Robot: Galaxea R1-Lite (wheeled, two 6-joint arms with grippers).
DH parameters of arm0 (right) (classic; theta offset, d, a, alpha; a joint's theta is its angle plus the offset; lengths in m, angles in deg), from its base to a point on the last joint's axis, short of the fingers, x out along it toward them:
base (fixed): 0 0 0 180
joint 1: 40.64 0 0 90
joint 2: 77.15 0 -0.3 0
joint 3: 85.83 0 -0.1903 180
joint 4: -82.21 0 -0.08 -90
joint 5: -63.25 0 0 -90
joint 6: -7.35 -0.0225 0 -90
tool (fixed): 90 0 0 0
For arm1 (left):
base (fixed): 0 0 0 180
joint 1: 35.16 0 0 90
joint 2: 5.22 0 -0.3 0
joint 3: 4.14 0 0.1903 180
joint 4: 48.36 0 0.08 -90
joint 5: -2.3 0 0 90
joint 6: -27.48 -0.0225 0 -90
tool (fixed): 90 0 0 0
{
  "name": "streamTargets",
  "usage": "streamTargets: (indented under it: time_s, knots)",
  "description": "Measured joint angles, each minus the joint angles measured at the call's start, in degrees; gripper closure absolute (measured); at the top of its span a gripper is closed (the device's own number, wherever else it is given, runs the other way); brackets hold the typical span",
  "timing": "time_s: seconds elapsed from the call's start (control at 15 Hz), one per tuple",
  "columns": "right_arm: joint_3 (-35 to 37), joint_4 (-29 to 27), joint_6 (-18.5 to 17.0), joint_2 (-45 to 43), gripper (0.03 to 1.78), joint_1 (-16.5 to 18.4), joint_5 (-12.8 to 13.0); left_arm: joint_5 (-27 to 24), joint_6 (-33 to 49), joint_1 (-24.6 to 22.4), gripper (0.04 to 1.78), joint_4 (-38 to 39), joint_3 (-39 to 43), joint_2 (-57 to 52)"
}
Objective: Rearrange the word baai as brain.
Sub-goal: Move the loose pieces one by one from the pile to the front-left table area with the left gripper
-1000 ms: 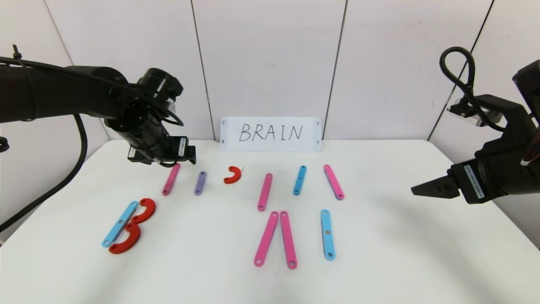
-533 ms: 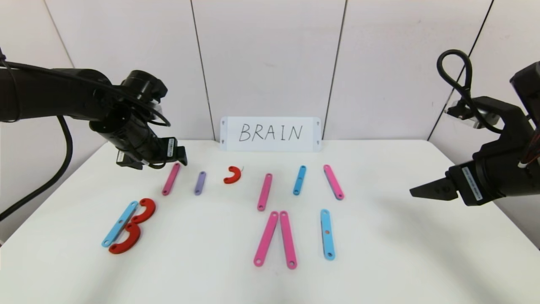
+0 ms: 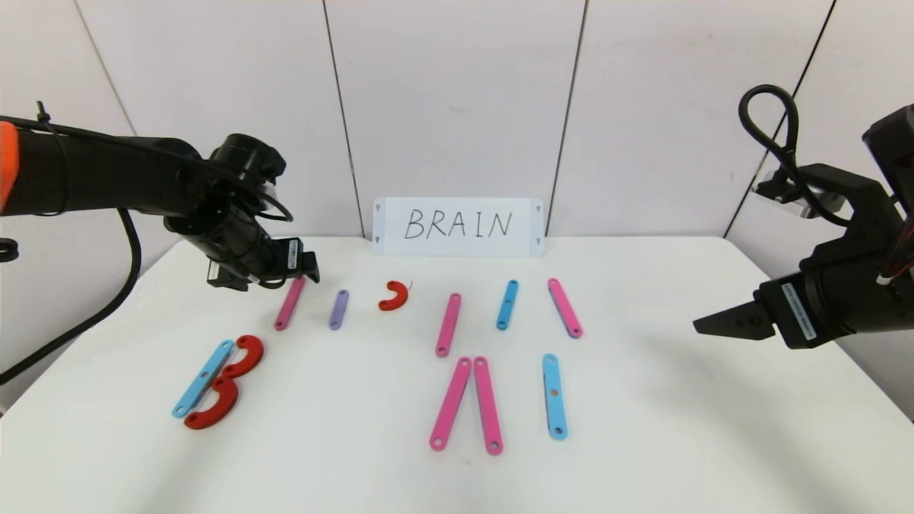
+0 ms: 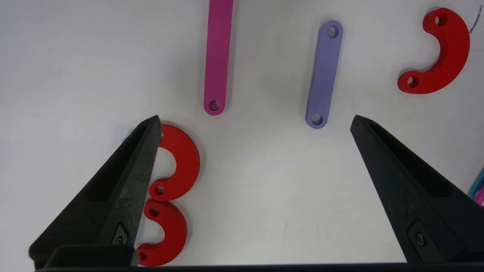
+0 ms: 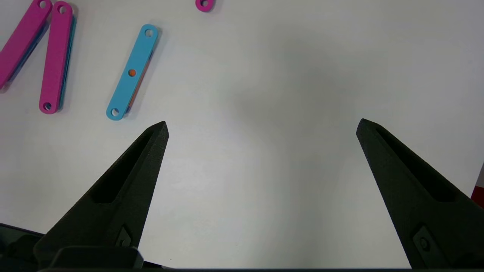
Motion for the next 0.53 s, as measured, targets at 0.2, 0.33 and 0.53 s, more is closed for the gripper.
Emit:
streamTargets:
  time_s: [0.2,0.33,0.53]
  knots:
    - [0.0,0.0,0.0,0.0,0.07,0.0,0.0,-0.4,0.0,-0.3,0.07,0.2,-0.3,1.3]
    - [0.0,0.0,0.0,0.0,0.07,0.0,0.0,-0.5,0.0,-0.9,0.07,1.0,-0.3,1.9]
    - [0.0,0.0,0.0,0.1,0.07,0.1,0.0,-0.3,-0.1,-1.3,0.07,1.2,-0.3,2.4]
